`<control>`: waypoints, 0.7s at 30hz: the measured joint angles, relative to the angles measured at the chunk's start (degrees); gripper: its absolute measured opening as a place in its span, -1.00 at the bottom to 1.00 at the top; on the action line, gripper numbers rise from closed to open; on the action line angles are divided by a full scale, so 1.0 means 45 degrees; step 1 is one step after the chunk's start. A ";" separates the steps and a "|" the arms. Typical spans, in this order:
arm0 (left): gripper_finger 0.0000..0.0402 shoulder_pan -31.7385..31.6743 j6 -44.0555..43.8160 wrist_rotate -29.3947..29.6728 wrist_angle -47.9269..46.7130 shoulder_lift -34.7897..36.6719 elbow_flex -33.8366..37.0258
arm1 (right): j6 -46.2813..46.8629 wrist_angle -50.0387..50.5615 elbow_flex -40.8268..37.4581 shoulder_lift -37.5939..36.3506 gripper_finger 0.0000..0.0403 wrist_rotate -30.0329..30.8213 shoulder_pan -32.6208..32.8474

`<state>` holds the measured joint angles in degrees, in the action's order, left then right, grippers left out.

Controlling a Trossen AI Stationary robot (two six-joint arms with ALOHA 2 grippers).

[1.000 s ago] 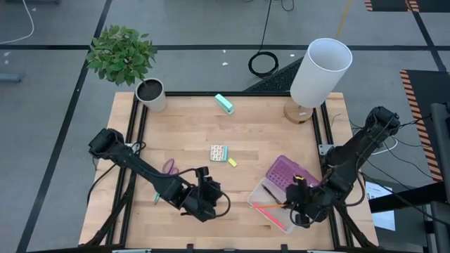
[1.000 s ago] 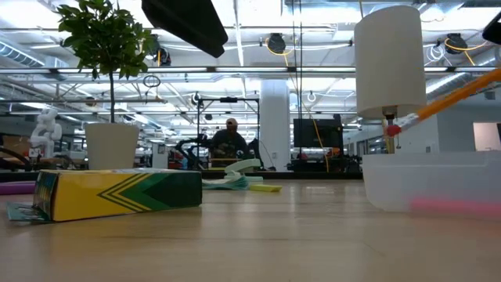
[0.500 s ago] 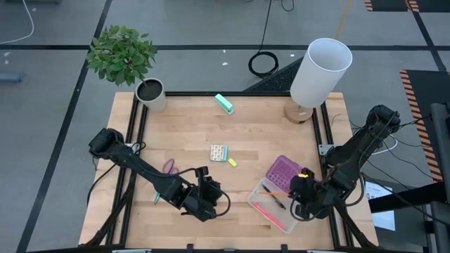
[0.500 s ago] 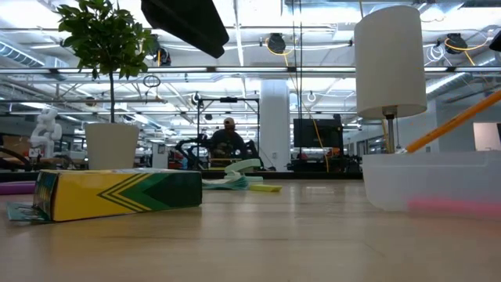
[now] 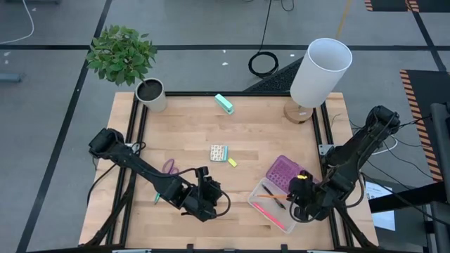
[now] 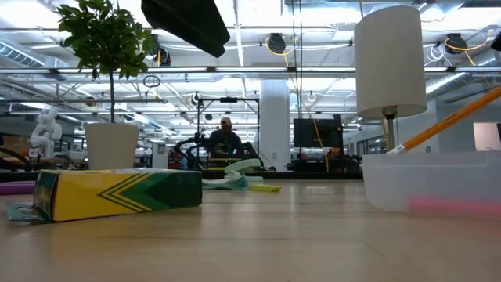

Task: Pack school essentials
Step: Put the yellow pencil into the violet supply box, then put the violet scissors into the violet supply box

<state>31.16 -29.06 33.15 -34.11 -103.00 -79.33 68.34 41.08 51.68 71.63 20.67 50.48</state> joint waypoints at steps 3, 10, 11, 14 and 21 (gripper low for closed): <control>-0.06 0.0000 0.0000 0.0000 0.0015 0.0000 0.0000 | 0.0005 -0.0044 0.0000 0.0282 -0.88 -0.0442 -0.0039; -0.06 0.0000 0.0005 0.0000 0.0024 0.0000 -0.0002 | 0.0009 -0.0190 0.0000 0.0570 -0.86 -0.0955 -0.0124; -0.06 -0.0004 0.0004 0.0000 0.0024 0.0000 -0.0005 | 0.0005 -0.0213 -0.0005 0.0575 -0.85 -0.0991 -0.0121; -0.06 0.0000 0.0005 0.0000 0.0024 0.0000 -0.0005 | 0.0005 -0.0295 0.0000 0.0575 -0.79 -0.0986 -0.0117; -0.06 -0.0002 0.0005 0.0002 0.0024 0.0000 -0.0005 | 0.0005 -0.0482 -0.0005 0.0575 -0.62 -0.0996 -0.0117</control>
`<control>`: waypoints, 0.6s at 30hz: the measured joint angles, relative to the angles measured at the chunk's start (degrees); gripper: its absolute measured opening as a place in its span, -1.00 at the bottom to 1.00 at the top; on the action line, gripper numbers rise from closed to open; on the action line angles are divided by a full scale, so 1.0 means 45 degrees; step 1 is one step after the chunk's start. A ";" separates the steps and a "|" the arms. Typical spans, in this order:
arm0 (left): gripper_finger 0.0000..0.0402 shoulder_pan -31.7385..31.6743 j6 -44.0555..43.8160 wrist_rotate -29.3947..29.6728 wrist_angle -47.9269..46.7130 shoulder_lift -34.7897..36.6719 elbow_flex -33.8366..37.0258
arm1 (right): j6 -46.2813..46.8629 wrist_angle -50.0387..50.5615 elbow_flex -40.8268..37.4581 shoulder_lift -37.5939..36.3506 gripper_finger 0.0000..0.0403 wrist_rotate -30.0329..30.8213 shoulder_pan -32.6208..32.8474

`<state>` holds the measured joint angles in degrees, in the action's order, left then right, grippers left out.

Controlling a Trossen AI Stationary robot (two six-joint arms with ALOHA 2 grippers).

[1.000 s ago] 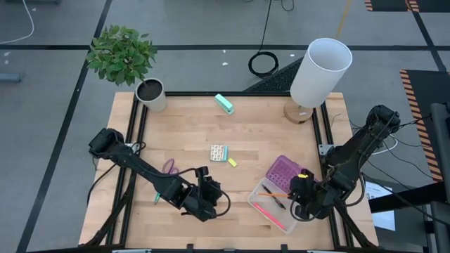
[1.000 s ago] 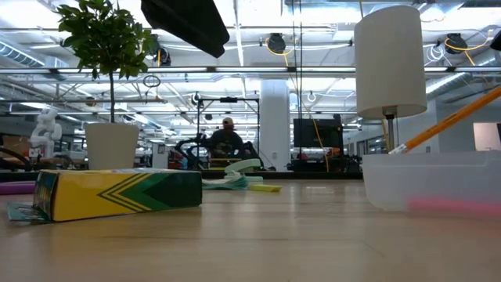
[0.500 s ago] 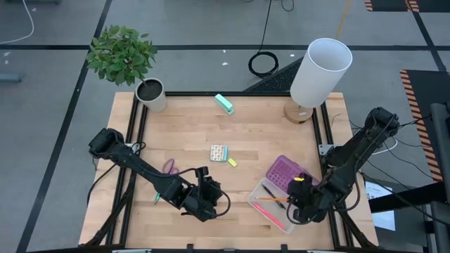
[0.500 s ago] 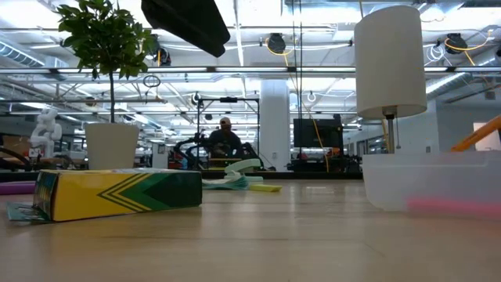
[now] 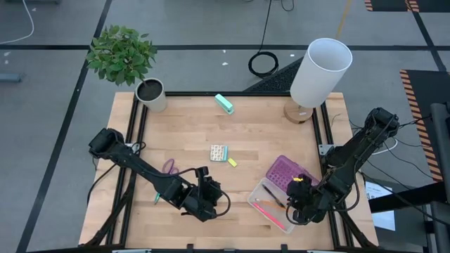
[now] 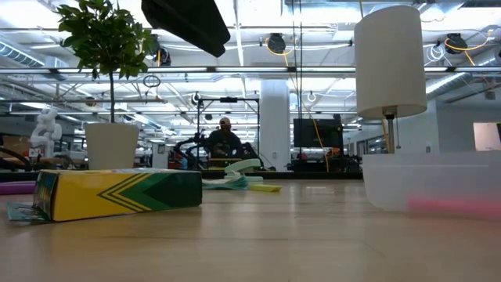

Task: Pack school essentials
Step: Put the violet scissors into the violet supply box

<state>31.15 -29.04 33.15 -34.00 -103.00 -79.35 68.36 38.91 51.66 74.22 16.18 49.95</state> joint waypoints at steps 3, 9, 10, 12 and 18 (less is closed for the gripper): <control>-0.06 0.0002 0.0000 -0.0002 0.0000 0.0000 0.0000 | -0.0029 -0.0143 0.0002 0.0000 -0.58 -0.0044 0.0000; -0.06 0.0002 0.0000 -0.0002 0.0000 0.0000 0.0000 | -0.0219 -0.0223 0.0000 0.0000 -0.55 -0.0053 0.0000; -0.06 0.0002 0.0000 -0.0002 0.0005 0.0000 0.0000 | -0.0320 -0.0227 0.0000 0.0000 -0.55 -0.0058 0.0000; -0.06 0.0002 0.0000 -0.0002 0.0005 0.0000 0.0000 | -0.0490 -0.0304 0.0000 0.0000 -0.55 -0.0219 0.0000; -0.06 -0.0003 -0.0012 -0.0002 0.0010 0.0000 0.0000 | -0.1551 -0.1278 0.0000 -0.0001 -0.55 -0.0325 0.0000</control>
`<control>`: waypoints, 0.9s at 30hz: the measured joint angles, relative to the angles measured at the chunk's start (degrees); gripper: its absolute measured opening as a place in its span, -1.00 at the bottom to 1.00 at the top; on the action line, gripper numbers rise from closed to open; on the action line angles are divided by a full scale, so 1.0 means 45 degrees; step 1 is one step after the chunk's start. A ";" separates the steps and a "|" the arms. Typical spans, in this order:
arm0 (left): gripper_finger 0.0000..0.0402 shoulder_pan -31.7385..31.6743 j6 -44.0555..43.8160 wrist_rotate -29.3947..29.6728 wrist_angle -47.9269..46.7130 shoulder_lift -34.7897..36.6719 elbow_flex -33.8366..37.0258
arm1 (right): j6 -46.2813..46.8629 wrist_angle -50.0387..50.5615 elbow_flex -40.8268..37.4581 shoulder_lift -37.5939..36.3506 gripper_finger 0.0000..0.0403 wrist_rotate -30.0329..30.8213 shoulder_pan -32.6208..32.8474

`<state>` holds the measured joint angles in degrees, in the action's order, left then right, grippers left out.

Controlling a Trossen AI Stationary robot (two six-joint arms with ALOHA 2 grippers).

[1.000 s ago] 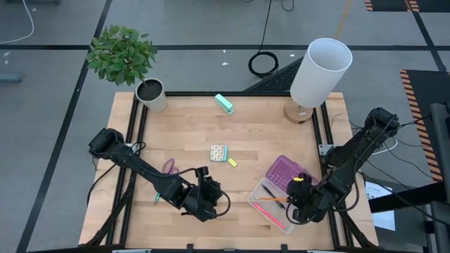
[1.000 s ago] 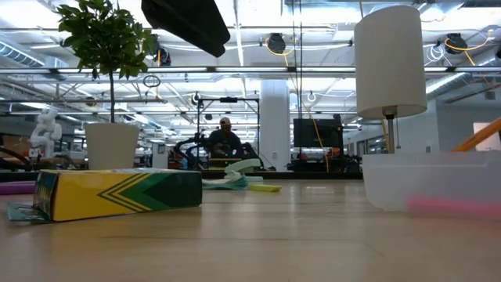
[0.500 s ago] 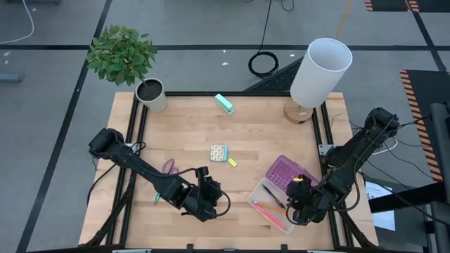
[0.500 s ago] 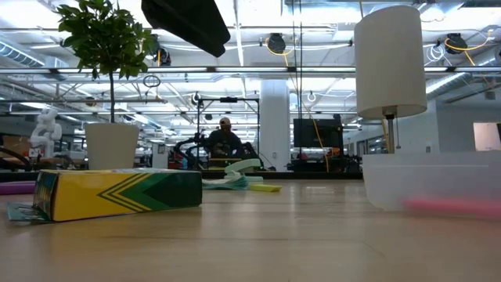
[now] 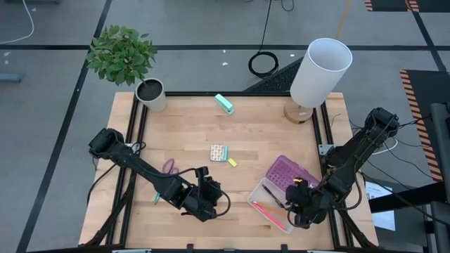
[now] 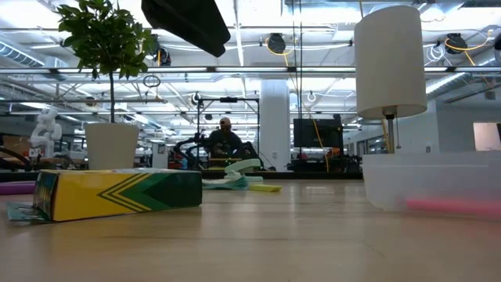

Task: Pack school essentials
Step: Put the violet scissors into the violet supply box

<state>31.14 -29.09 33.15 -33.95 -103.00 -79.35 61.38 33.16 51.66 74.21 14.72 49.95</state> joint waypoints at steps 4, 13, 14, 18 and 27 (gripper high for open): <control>-0.06 0.0005 -0.0042 0.0000 -0.0005 -0.0005 0.0000 | -0.0911 -0.0915 0.0000 -0.0004 -0.55 0.0000 0.0000; -0.06 0.0005 -0.1213 -0.0414 -0.0049 0.0035 0.0000 | -0.2228 -0.1742 0.0000 -0.0005 -0.55 0.0010 -0.0005; -0.06 0.0015 -0.1286 -0.0457 -0.0112 0.0078 0.0000 | -0.2326 -0.1737 0.0000 -0.0004 -0.55 0.0012 -0.0005; -0.06 0.0029 -0.1309 -0.0452 -0.0134 0.0141 -0.0015 | -0.3291 -0.1727 0.0000 -0.0007 -0.55 0.0013 -0.0152; -0.06 -0.0456 -0.1248 -0.0325 -0.0987 0.0136 -0.0015 | -0.7158 -0.1849 0.0000 -0.0009 -0.55 0.0626 -0.1147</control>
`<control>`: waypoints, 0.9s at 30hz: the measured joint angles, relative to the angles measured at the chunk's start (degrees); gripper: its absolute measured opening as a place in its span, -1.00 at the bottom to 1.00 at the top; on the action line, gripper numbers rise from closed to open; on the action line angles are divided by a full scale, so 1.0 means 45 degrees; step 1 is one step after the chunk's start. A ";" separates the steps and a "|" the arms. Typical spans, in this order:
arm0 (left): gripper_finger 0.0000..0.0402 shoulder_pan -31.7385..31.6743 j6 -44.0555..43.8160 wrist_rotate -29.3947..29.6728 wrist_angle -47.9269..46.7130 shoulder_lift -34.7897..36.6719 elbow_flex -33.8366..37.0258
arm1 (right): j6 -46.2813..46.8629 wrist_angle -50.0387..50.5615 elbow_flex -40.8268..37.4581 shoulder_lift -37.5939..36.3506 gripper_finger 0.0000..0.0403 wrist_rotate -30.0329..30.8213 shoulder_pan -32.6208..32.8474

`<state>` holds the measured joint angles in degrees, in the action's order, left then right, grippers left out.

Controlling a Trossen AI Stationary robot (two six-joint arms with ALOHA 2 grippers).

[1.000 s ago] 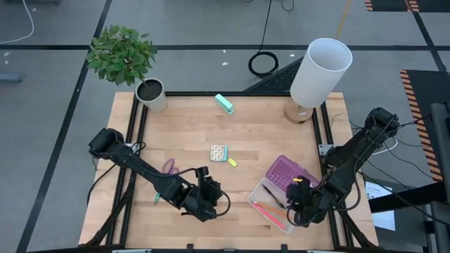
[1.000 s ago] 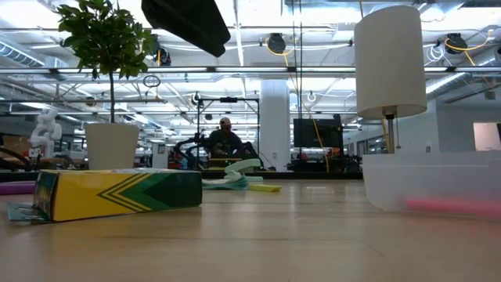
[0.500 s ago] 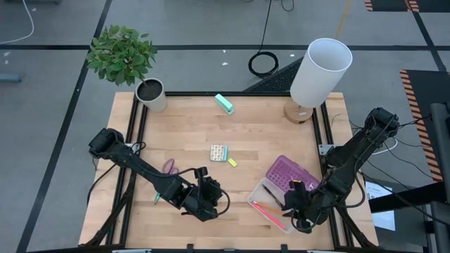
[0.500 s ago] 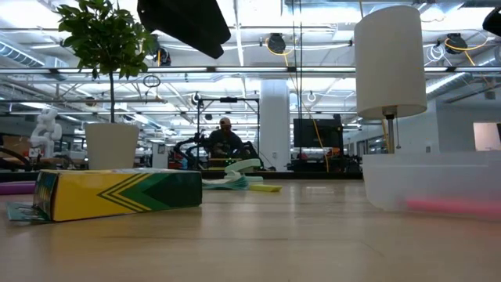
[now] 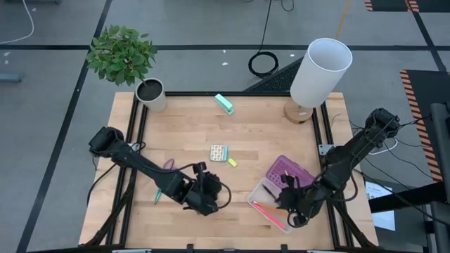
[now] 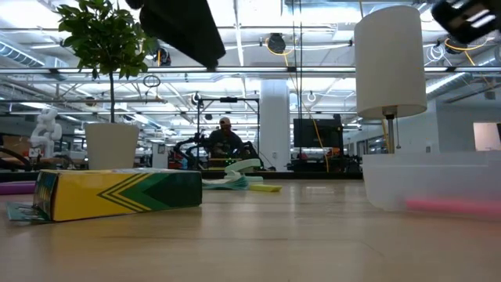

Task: Pack school essentials
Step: Put the violet scissors into the violet supply box

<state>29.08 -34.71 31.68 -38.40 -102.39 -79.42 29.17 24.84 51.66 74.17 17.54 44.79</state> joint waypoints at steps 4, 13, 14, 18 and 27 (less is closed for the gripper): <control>-0.06 -0.0163 -0.0013 0.0000 -0.0487 0.0000 0.0000 | -0.1369 0.0000 0.0000 0.0000 -0.55 0.1083 -0.0199; -0.06 -0.0507 0.0871 0.1001 -0.0781 0.0000 0.0059 | -0.2450 -0.0117 -0.0039 -0.0003 -0.55 0.4730 -0.0380; -0.06 -0.0576 0.0886 0.1024 -0.0787 0.0000 0.0110 | -0.2594 -0.0310 -0.0136 -0.0015 -0.55 0.5167 -0.0471; -0.06 -0.0847 0.0891 0.1043 -0.0738 0.0000 0.0613 | -0.4113 -0.1721 -0.0925 -0.0019 -0.55 0.5830 -0.1056; -0.06 -0.2220 0.1645 -0.0611 0.1117 0.0000 0.2715 | -0.8628 -0.6760 -0.3378 -0.0015 -0.55 0.4556 -0.3839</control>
<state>19.09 -27.30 28.93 -33.37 -102.39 -67.20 -9.66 -5.58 36.46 74.11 38.04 27.52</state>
